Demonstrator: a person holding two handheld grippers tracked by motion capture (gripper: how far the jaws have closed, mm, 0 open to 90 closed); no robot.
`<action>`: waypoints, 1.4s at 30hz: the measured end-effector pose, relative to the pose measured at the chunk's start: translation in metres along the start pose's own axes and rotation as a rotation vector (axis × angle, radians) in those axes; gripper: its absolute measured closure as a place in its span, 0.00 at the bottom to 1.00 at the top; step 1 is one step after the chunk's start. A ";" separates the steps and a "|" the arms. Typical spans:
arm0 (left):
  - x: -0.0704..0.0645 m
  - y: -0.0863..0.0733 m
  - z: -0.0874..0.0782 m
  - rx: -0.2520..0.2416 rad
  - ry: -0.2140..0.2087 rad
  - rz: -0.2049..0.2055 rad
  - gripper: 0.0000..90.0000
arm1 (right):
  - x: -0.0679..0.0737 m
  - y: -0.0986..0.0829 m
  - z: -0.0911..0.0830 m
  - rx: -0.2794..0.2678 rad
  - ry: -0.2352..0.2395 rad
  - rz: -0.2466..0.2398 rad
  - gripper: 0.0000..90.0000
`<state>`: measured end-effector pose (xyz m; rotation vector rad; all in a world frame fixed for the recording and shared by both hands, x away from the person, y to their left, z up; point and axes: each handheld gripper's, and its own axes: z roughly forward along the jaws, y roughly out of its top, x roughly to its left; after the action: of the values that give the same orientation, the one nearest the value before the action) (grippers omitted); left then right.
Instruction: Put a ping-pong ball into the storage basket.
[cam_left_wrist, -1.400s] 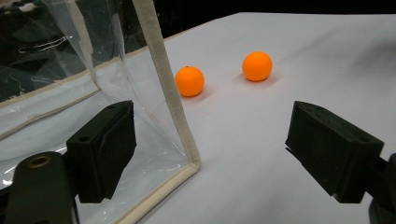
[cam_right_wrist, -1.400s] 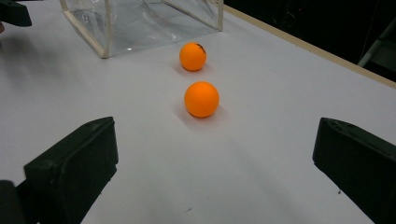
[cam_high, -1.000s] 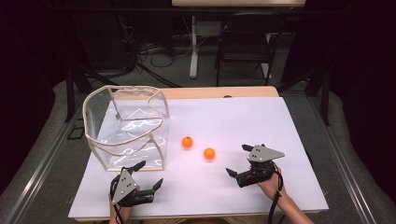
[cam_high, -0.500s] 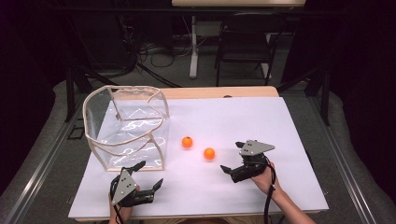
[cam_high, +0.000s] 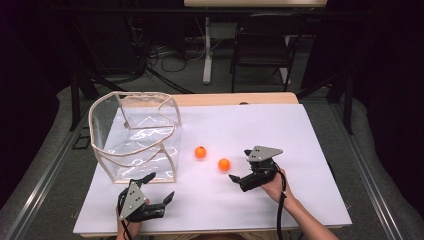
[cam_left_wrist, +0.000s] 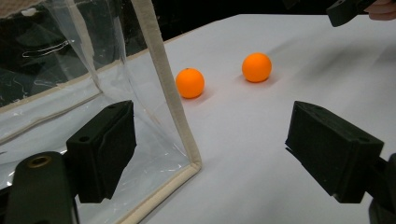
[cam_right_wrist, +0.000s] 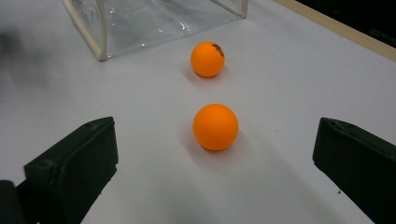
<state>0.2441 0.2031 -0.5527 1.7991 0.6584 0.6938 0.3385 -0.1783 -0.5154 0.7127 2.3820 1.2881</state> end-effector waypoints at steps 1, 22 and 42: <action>0.000 0.000 0.000 -0.001 0.000 -0.001 0.18 | 0.000 0.000 0.001 0.003 0.003 0.002 0.00; 0.000 0.000 0.000 -0.002 -0.003 0.003 0.18 | -0.004 0.007 0.028 0.069 0.040 0.001 0.00; 0.000 0.000 0.000 -0.002 -0.005 0.006 0.18 | -0.008 0.011 0.050 0.115 0.060 0.002 0.00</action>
<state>0.2439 0.2028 -0.5524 1.8016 0.6491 0.6938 0.3733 -0.1437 -0.5322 0.7185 2.5214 1.1970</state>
